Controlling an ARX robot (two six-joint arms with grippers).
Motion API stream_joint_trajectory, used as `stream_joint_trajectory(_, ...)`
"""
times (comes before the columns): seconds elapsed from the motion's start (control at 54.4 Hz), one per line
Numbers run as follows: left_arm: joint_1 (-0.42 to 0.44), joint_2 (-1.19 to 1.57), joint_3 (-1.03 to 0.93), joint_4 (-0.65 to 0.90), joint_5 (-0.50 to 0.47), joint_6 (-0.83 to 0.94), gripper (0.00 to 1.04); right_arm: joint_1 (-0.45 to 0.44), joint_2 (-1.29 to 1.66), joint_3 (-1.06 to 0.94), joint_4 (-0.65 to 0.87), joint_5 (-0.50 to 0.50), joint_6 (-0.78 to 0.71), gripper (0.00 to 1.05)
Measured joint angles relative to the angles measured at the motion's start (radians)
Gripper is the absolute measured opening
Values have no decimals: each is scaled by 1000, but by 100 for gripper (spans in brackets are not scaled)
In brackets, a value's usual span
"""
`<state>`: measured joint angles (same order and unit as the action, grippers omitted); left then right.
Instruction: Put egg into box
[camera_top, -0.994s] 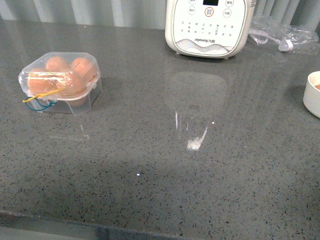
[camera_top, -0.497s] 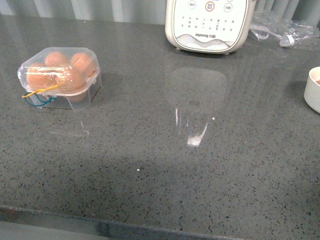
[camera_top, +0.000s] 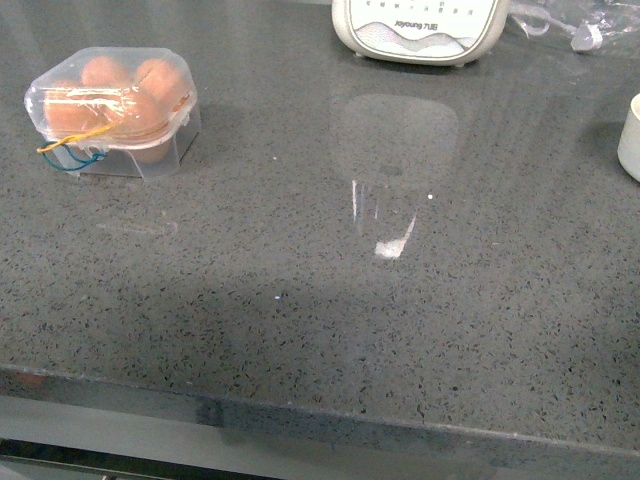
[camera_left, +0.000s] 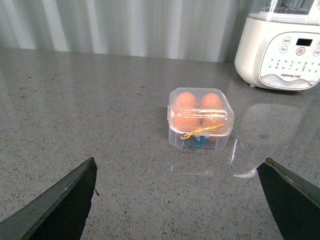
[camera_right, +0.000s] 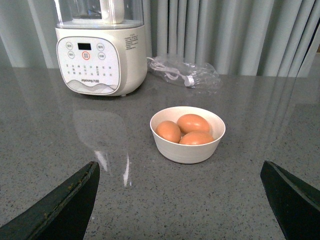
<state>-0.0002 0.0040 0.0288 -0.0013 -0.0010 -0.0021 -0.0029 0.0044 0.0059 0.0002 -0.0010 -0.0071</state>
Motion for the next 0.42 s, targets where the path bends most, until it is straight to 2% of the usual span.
stream_joint_trajectory(0.423,0,0,0,0,0,0,98,0,0,0,0,0,0,97)
